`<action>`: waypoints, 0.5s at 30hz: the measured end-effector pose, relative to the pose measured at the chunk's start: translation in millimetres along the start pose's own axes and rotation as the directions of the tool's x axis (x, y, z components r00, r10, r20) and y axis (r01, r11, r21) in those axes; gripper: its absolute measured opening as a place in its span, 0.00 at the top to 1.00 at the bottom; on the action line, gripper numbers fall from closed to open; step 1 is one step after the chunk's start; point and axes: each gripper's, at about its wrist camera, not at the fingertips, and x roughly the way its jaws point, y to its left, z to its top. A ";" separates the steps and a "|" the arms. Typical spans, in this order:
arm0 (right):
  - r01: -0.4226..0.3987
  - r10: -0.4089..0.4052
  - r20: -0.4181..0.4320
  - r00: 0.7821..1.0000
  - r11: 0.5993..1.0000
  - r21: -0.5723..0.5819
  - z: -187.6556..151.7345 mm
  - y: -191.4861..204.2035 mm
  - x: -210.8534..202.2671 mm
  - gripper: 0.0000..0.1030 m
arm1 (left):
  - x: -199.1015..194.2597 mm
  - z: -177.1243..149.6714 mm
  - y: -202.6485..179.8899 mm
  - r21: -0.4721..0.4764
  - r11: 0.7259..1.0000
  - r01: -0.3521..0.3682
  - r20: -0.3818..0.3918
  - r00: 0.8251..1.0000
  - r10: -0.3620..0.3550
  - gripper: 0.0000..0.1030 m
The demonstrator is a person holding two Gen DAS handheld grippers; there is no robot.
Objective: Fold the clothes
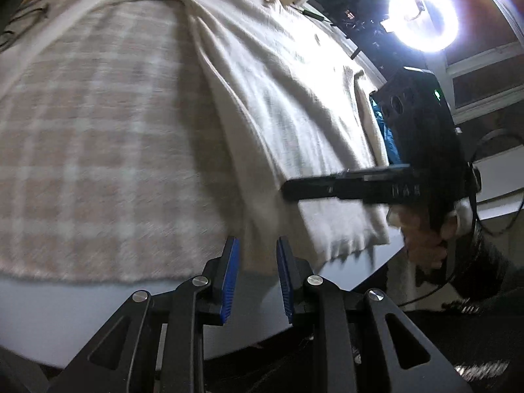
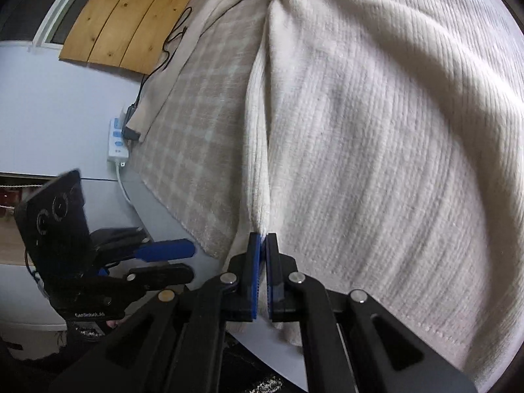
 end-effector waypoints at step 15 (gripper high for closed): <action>-0.073 0.074 0.028 0.997 0.997 -0.014 -2.0 8.5 -7.2 0.97 | 34.0 20.0 -20.0 0.062 0.997 -0.035 -0.086 0.995 0.041 0.77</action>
